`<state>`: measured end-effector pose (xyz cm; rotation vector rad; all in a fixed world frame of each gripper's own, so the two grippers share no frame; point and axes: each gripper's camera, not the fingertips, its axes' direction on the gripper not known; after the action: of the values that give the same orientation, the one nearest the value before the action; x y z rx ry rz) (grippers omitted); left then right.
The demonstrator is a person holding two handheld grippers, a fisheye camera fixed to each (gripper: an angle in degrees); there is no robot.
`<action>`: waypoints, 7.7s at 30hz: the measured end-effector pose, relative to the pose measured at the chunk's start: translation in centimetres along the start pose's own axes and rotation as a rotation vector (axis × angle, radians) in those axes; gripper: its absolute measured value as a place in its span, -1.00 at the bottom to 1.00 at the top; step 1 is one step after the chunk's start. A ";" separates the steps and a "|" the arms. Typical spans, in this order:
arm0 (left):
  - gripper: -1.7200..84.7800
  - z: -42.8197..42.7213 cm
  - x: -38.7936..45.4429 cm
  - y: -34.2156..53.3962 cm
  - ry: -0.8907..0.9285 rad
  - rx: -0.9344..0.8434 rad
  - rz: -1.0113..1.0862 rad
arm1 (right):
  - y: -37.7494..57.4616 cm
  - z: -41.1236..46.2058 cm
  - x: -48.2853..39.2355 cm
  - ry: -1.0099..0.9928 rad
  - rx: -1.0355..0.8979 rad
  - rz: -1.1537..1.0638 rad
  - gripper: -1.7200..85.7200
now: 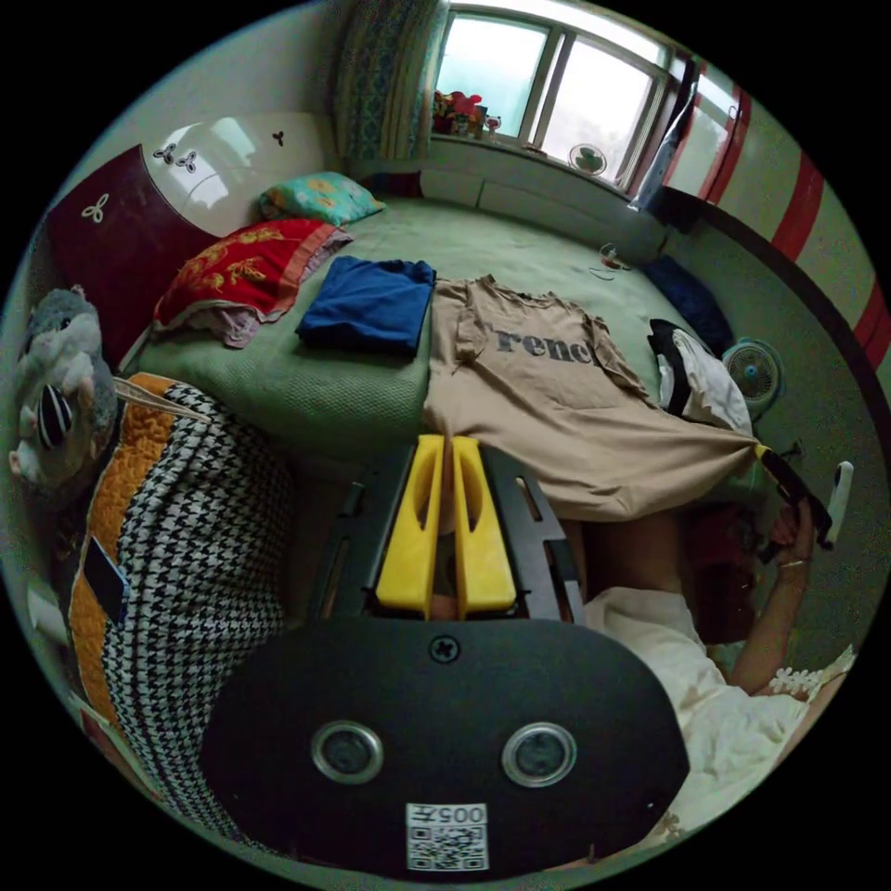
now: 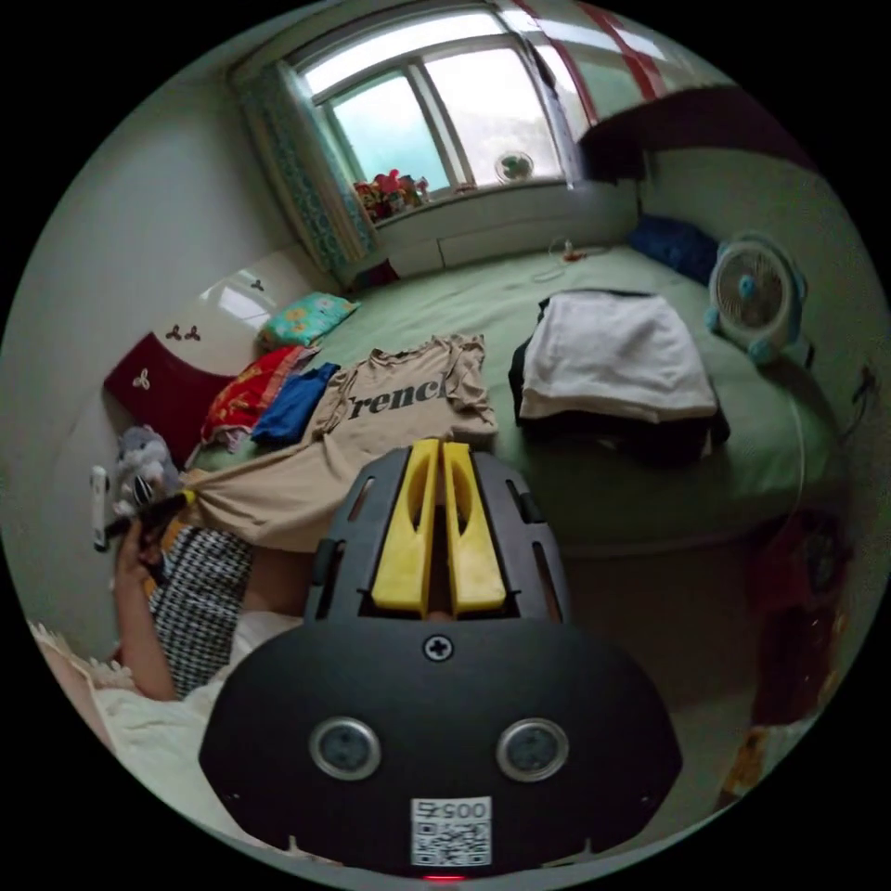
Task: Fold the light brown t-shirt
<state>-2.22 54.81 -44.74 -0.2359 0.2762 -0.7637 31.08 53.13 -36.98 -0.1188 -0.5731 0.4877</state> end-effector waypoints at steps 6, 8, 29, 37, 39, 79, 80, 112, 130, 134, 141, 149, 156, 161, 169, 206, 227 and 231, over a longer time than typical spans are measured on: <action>-0.94 0.9 -0.2 -3.6 -0.003 -0.010 -0.022 | -2.7 3.7 0.2 0.067 -0.090 0.061 -1.00; -0.94 1.0 -0.3 -5.0 0.002 -0.010 -0.023 | -3.7 4.4 0.3 0.059 -0.099 0.079 -1.00; -0.90 15.3 -5.3 -43.3 0.148 -0.002 -0.198 | -37.1 29.1 -5.0 0.328 -0.165 -0.017 -0.97; -0.77 20.1 -8.2 -46.2 0.147 -0.087 -0.215 | -39.1 36.1 -3.6 0.328 -0.223 -0.040 -0.81; -0.75 20.2 -8.0 -44.4 0.135 -0.104 -0.118 | -37.1 35.6 -3.9 0.323 -0.251 -0.122 -0.80; -0.80 25.3 -6.8 -39.6 0.122 -0.064 -0.049 | -24.0 30.8 -6.5 0.140 -0.243 -0.294 -0.88; -0.80 25.5 -6.3 -41.0 0.152 -0.045 -0.033 | -24.6 30.8 -7.1 0.110 -0.235 -0.312 -0.89; -0.81 41.4 3.8 -61.1 0.272 -0.270 0.254 | -38.0 50.9 -14.7 0.050 -0.482 -0.429 -0.99; -0.83 47.6 5.7 -64.9 0.258 -0.382 0.205 | -43.7 57.0 -14.3 0.119 -0.561 -0.257 -0.99; -0.82 45.7 6.3 -64.4 0.245 -0.230 0.177 | -43.7 54.6 -15.2 -0.020 -0.446 -0.272 -0.99; -0.80 48.7 9.0 -58.4 0.154 -0.341 0.213 | -36.5 53.0 -18.9 0.003 -0.552 -0.600 -0.99; -0.79 46.0 9.5 -52.6 0.086 -0.206 0.036 | -33.0 44.1 -13.3 0.226 -0.472 -0.487 -0.99; -0.72 41.5 20.3 -44.6 0.191 -0.182 0.242 | -29.9 32.9 -7.6 0.364 -0.403 -0.445 -0.99; -0.66 41.5 33.7 -36.4 0.366 -0.223 0.479 | -28.4 28.0 -5.2 0.344 -0.351 -0.365 -0.99; -0.55 47.7 49.5 -26.9 0.300 -0.342 0.658 | -26.9 23.7 -2.7 0.283 -0.318 -0.329 -0.99; -0.85 41.4 33.1 -20.5 0.486 -0.212 0.366 | -46.5 50.0 7.2 -0.078 -0.762 0.198 -0.79; -0.85 30.1 15.4 -19.9 0.563 -0.022 0.276 | -53.3 48.3 -14.5 0.104 -0.593 -0.156 -0.98; -0.85 27.4 8.9 -20.0 0.534 0.025 0.189 | -53.0 49.3 -23.9 0.124 -0.569 -0.282 -0.99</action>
<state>0.02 37.57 -14.30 0.0239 0.7826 -0.6312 8.35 -6.14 5.32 -0.5979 -0.5835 0.0310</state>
